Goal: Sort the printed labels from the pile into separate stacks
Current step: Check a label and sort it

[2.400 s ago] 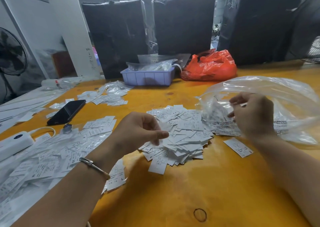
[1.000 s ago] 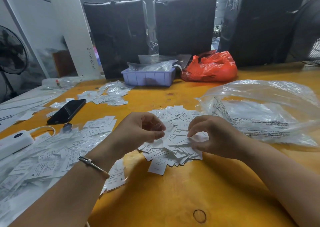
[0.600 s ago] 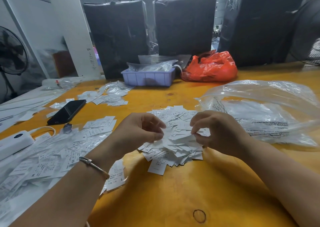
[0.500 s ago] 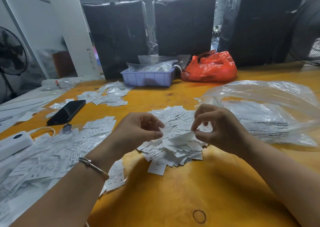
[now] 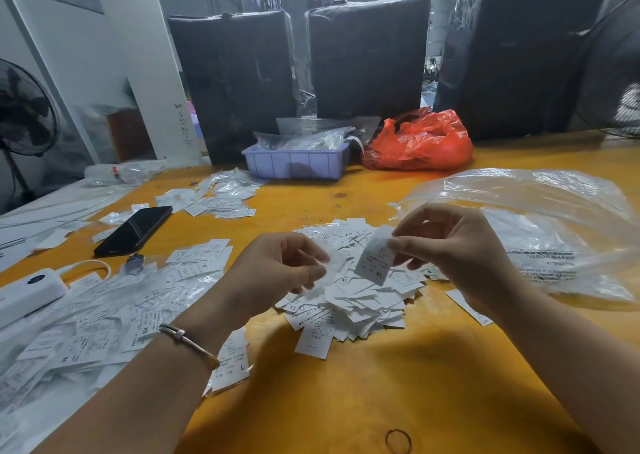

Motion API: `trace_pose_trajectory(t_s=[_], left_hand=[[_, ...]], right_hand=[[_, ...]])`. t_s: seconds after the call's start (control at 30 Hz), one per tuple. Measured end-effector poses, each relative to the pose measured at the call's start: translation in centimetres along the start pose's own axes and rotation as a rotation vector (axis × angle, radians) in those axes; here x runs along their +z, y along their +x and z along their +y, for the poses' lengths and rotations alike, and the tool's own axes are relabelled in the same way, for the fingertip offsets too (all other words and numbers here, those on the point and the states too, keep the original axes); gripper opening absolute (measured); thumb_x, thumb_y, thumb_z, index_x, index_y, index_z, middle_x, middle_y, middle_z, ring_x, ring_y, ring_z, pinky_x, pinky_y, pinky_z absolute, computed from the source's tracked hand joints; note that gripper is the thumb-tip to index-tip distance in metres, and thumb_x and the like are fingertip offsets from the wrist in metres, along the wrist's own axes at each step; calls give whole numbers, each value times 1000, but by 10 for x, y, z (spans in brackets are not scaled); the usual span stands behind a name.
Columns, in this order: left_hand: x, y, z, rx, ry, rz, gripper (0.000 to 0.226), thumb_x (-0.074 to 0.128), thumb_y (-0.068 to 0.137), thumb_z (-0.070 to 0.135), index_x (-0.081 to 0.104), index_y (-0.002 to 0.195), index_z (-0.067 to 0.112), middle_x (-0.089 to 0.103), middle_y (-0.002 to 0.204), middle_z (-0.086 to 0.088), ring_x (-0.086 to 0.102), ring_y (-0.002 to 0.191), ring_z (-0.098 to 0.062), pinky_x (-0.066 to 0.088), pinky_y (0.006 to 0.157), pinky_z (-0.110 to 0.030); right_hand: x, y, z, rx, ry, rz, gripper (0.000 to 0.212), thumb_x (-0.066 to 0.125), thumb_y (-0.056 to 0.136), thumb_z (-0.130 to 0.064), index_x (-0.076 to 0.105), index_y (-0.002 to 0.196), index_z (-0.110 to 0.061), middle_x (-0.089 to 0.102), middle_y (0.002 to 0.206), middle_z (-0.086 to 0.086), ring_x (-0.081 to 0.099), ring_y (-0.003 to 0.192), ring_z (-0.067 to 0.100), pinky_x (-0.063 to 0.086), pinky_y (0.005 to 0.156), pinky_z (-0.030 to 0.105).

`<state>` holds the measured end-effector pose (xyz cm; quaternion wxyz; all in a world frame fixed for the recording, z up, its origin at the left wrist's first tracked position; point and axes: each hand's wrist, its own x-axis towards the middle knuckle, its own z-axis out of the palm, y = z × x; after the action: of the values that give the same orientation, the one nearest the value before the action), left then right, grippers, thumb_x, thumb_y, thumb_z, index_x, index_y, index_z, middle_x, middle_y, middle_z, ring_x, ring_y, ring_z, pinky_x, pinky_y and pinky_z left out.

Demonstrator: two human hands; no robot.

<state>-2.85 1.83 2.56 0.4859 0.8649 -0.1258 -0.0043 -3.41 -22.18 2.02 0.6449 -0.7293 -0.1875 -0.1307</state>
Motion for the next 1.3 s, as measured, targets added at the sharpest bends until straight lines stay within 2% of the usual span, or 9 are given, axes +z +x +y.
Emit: trace_pose_trajectory(t_s=[0.13, 0.2, 0.4, 0.6, 0.73, 0.83, 1.0, 1.17, 1.3], left_hand=[[-1, 0, 2, 37, -76, -36, 20, 77, 79, 3, 73, 95, 14, 74, 78, -1, 69, 69, -13, 54, 60, -19], [0, 0, 2, 64, -87, -45, 19, 78, 78, 5, 73, 94, 13, 74, 77, -2, 69, 70, -14, 55, 61, -19], [2, -1, 3, 93, -65, -63, 7, 74, 83, 10, 73, 89, 10, 75, 78, -4, 71, 70, -15, 56, 64, -23], [3, -3, 4, 146, -105, -88, 6, 71, 85, 8, 72, 91, 7, 76, 81, -5, 73, 73, -19, 53, 62, -18], [4, -5, 6, 218, -121, -99, 8, 74, 80, 8, 72, 87, 4, 75, 79, -7, 72, 71, -19, 53, 64, -18], [5, -7, 9, 267, -135, -93, 22, 77, 71, 17, 71, 84, 1, 74, 79, -10, 71, 72, -22, 57, 69, -24], [5, -10, 11, 295, -155, -75, 23, 78, 67, 21, 71, 81, 4, 74, 79, -6, 71, 72, -22, 58, 72, -24], [4, -9, 11, 295, -141, -55, 26, 77, 68, 22, 71, 83, 2, 74, 80, -6, 71, 72, -23, 58, 72, -24], [3, -9, 12, 297, -129, -23, 25, 77, 68, 25, 71, 83, 6, 74, 79, -7, 71, 72, -21, 58, 71, -23]], right_hand=[[3, -1, 1, -11, 57, 15, 42, 74, 75, 4, 64, 113, -12, 75, 82, 9, 72, 69, 26, 51, 54, 22], [5, -2, 0, -21, 67, 6, 47, 74, 75, 3, 62, 117, -14, 76, 82, 9, 72, 70, 26, 51, 55, 22], [9, -4, -5, -44, 51, 37, 28, 72, 76, 7, 69, 99, -9, 76, 80, 7, 72, 66, 25, 54, 55, 24], [11, -7, -15, -74, 96, 160, 6, 66, 80, 7, 63, 80, 2, 74, 74, 10, 70, 64, 21, 50, 53, 21], [15, -10, -27, -118, 139, 182, 13, 67, 83, 0, 54, 81, 3, 75, 79, 10, 71, 66, 26, 50, 52, 23], [19, -13, -33, -149, 117, 139, 16, 67, 84, -4, 52, 81, -3, 76, 84, 7, 73, 68, 25, 51, 51, 25], [24, -18, -36, -192, 57, 76, 19, 69, 82, -4, 52, 76, -8, 76, 83, 6, 73, 66, 25, 51, 51, 28], [25, -20, -37, -223, 27, 110, 21, 70, 81, 2, 50, 74, 3, 75, 82, 10, 73, 64, 20, 49, 48, 17], [26, -20, -39, -242, 6, 163, 22, 71, 81, 1, 51, 72, -2, 75, 82, 9, 73, 64, 16, 48, 49, 15]])
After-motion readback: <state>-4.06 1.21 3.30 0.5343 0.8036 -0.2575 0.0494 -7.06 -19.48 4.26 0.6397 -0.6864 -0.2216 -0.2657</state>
